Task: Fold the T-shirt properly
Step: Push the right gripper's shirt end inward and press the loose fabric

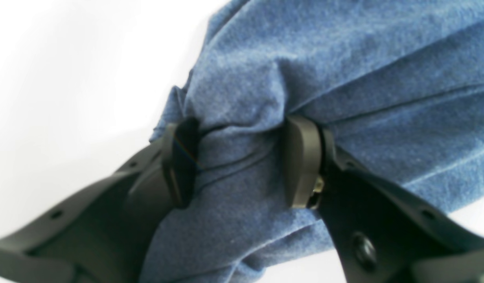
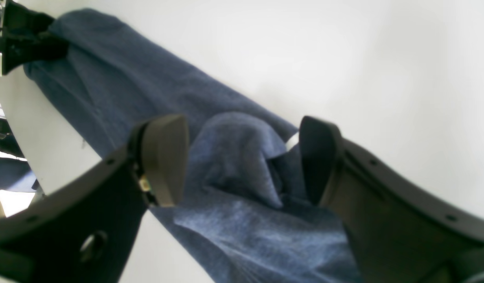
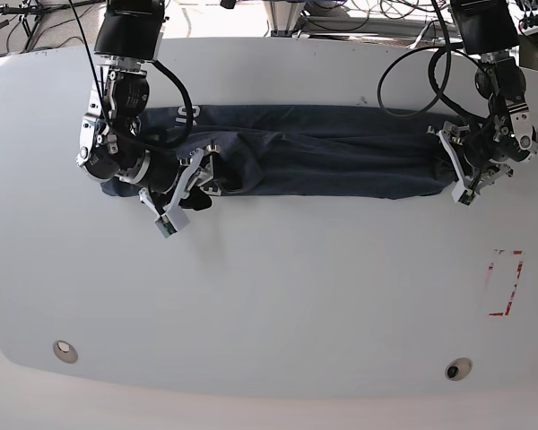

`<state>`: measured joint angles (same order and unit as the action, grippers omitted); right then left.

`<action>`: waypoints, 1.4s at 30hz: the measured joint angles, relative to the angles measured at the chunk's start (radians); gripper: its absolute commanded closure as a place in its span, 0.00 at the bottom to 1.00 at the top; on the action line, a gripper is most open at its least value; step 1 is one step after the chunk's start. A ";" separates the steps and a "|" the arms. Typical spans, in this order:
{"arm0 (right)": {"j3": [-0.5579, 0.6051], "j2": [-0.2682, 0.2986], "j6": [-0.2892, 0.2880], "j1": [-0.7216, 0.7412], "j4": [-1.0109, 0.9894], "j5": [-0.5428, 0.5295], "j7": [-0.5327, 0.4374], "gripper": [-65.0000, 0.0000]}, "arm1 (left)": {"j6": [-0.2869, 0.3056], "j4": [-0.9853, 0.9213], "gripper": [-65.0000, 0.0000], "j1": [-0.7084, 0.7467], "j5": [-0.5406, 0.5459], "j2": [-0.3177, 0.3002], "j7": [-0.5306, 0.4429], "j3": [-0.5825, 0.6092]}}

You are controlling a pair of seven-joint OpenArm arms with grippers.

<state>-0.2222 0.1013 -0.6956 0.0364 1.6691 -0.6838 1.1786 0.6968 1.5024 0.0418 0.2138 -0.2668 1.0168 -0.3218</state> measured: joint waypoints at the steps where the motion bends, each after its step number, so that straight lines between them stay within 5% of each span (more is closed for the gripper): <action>1: 0.001 0.002 0.000 -0.001 -0.002 -0.001 0.001 0.37 | 0.000 0.000 0.54 0.000 0.000 0.000 0.000 0.000; 23: 0.068 0.022 0.000 0.004 -0.120 0.000 -0.060 0.93 | 0.000 0.000 0.54 -0.001 -0.003 0.009 0.002 0.000; 42: 0.135 0.029 0.000 0.023 0.003 0.000 -0.105 0.93 | -0.002 0.000 0.54 0.001 -0.004 0.009 0.000 -0.001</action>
<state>-0.0875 0.1307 -0.6956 0.0589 1.6722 -0.6842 1.0737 0.6952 1.5028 0.0425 0.2096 -0.2581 1.0172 -0.3225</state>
